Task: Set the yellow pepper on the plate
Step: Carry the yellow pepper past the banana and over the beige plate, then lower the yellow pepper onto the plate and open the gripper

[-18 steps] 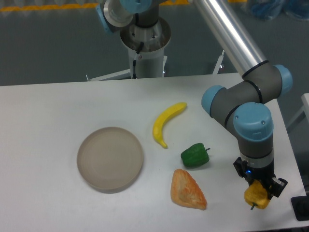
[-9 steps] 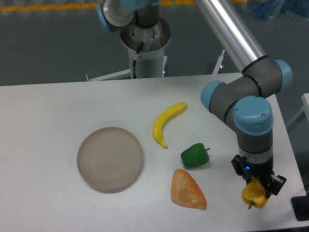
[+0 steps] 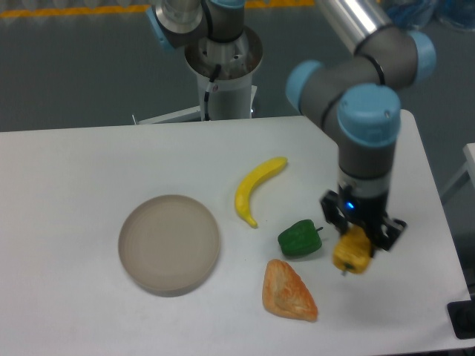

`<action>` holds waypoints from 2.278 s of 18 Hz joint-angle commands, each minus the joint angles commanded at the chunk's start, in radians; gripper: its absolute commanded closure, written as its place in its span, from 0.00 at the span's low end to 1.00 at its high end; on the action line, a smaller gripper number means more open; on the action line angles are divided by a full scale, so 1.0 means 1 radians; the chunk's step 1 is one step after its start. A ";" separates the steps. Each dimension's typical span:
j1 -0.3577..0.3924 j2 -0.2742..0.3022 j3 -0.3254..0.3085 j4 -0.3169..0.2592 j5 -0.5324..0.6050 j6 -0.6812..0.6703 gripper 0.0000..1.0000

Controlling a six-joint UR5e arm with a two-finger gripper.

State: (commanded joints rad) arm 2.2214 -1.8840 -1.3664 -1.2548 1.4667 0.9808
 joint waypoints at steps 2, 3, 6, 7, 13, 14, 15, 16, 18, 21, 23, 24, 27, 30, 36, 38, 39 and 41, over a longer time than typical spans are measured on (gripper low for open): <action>-0.084 0.026 -0.051 0.006 -0.037 -0.211 0.69; -0.107 0.025 -0.054 0.006 -0.037 -0.287 0.69; -0.189 0.002 -0.059 0.044 -0.039 -0.494 0.68; -0.212 -0.007 -0.069 0.073 -0.037 -0.516 0.68; -0.282 -0.020 -0.230 0.279 -0.025 -0.514 0.66; -0.289 -0.023 -0.246 0.294 -0.022 -0.513 0.66; -0.301 -0.035 -0.252 0.299 -0.017 -0.511 0.66; -0.307 -0.047 -0.249 0.302 -0.016 -0.508 0.66; -0.318 -0.063 -0.250 0.302 -0.016 -0.472 0.66; -0.347 -0.076 -0.260 0.302 0.012 -0.384 0.66; -0.355 -0.075 -0.293 0.323 0.032 -0.378 0.66; -0.358 -0.073 -0.309 0.345 0.044 -0.376 0.66; -0.362 -0.073 -0.333 0.367 0.047 -0.376 0.66; -0.364 -0.079 -0.335 0.367 0.047 -0.378 0.66; -0.370 -0.081 -0.338 0.368 0.038 -0.448 0.66; -0.371 -0.083 -0.339 0.368 0.038 -0.455 0.66; -0.371 -0.084 -0.341 0.368 0.038 -0.453 0.66; -0.371 -0.093 -0.341 0.368 0.038 -0.453 0.66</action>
State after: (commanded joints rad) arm 1.8500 -1.9773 -1.7073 -0.8866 1.5048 0.5277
